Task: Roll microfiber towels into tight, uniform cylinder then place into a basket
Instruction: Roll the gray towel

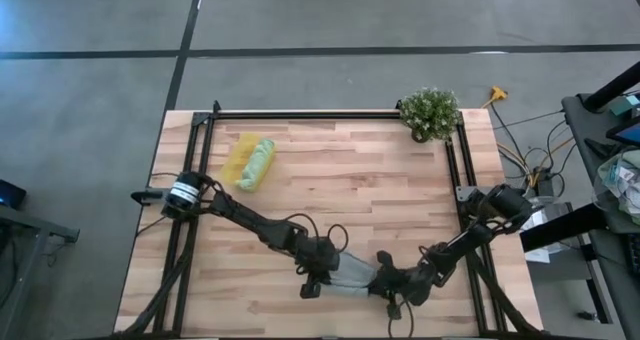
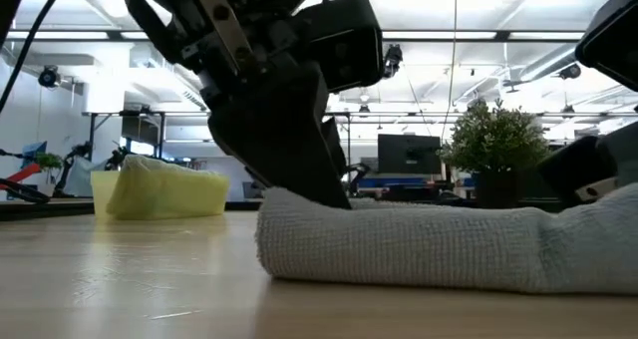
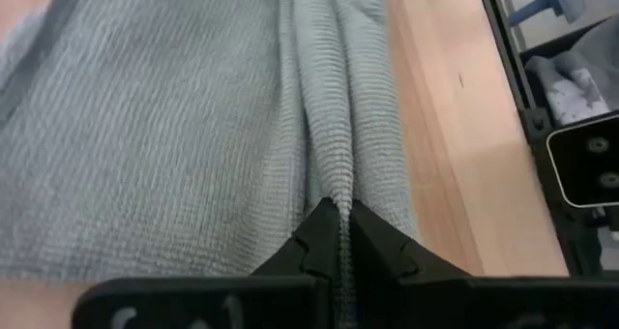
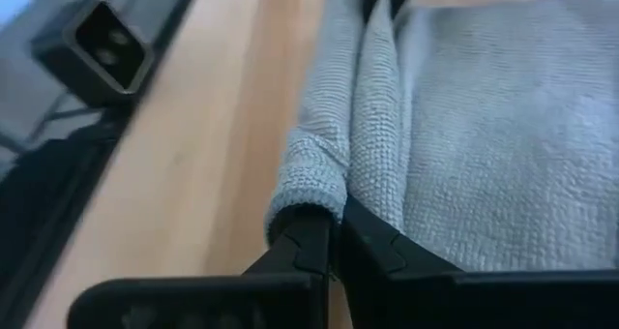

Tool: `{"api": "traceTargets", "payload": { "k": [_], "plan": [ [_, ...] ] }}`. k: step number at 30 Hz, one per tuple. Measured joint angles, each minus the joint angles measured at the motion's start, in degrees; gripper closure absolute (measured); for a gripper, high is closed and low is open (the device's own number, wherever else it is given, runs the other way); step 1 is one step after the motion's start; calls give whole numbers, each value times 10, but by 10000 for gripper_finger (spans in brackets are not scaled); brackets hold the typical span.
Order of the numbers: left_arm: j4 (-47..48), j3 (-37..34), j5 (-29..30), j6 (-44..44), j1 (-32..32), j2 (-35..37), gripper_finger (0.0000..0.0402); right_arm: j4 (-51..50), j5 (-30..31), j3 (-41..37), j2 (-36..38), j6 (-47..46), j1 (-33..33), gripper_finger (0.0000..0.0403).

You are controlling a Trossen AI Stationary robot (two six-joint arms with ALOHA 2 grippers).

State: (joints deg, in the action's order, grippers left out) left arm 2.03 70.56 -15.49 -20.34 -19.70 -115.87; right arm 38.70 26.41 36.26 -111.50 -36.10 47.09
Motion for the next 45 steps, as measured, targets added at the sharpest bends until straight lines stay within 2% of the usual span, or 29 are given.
{"api": "traceTargets", "payload": {
  "k": [8, 11, 15, 19, 25, 29, 33, 41, 45],
  "plan": [
    [-52, 0, 13, 41, -8, -22, 400, 29, -23, -3, 3, -43, 1, 394],
    [-54, 2, 47, 66, -13, -24, 400, 31, -14, -3, 4, -66, 1, 394],
    [-55, 3, 54, 105, -17, -24, 398, 34, 1, -7, 5, -97, 1, 394],
    [-56, 5, 67, 135, -29, -24, 358, 35, 15, -11, 5, -110, 3, 394],
    [-57, 8, 138, 207, -44, -17, 272, 35, 20, -14, 5, -116, 3, 394],
    [-52, 11, 189, 230, -53, -4, 240, 32, 23, -15, 6, -130, 3, 394],
    [-16, 11, 228, 238, -59, 17, 229, 22, 24, -15, 6, -141, 3, 394],
    [-10, 12, 250, 217, -86, 72, 228, 12, 32, -16, 6, -146, 4, 394],
    [-21, 19, 336, 223, -120, 65, 228, 11, 51, -16, 5, -151, 5, 394]
  ]
}}
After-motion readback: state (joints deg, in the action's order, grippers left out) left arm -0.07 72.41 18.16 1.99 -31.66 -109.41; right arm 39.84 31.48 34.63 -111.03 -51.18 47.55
